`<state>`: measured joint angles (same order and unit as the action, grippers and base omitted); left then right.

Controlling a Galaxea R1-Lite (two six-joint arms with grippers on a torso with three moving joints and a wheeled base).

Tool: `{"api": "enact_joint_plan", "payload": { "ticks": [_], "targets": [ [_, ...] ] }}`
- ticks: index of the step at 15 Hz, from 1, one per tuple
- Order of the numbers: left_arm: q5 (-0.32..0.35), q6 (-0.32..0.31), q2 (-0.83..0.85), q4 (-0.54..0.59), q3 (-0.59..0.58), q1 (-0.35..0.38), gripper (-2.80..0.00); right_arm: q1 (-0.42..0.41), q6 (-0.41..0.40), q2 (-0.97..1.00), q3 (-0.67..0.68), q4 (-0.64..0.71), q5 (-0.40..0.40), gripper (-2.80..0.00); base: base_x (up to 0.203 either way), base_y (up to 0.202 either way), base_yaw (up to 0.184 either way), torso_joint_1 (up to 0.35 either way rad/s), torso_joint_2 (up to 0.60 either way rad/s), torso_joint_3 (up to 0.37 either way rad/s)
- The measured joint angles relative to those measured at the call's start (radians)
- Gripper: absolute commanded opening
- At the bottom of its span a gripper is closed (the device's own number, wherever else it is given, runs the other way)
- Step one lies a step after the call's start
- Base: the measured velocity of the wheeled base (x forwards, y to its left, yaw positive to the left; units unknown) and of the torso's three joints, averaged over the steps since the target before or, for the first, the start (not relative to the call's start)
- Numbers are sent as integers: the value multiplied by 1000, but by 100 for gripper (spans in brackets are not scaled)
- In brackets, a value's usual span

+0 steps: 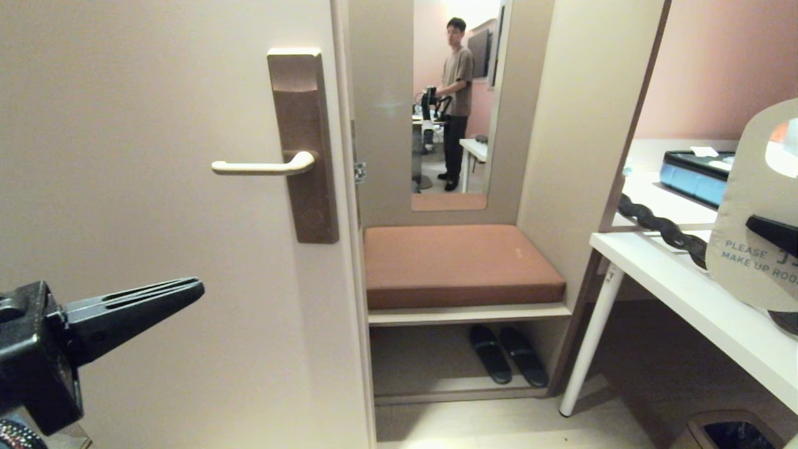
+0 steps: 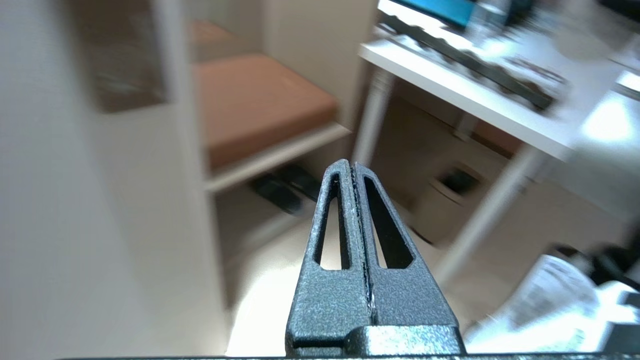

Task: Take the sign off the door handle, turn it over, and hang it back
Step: Hand it to the other hand

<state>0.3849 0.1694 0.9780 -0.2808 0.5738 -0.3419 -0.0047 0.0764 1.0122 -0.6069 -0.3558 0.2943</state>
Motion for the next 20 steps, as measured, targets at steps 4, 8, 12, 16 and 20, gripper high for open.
{"api": "enact_joint_plan", "payload": {
  "ticks": [4, 8, 12, 16, 20],
  "targets": [
    [82, 15, 78, -1, 24, -1, -280, 0, -18, 56, -22, -22, 158, -280, 0, 0, 0, 0, 0, 0],
    [121, 16, 130, -64, 26, -4, -280, 0, -49, 84, -28, -23, 350, -280, 0, 0, 0, 0, 0, 0],
    [123, 16, 222, -226, 21, -31, -280, 1, -76, 136, -54, -41, 534, -280, 0, 0, 0, 0, 0, 0],
    [123, 15, 335, -384, 20, -71, -280, 2, -102, 232, -70, -154, 637, -280, 0, 0, 0, 0, 0, 0],
    [122, 15, 428, -488, 20, -114, -280, 54, -102, 322, -100, -226, 684, -280, 0, 0, 0, 0, 0, 0]
  ]
}}
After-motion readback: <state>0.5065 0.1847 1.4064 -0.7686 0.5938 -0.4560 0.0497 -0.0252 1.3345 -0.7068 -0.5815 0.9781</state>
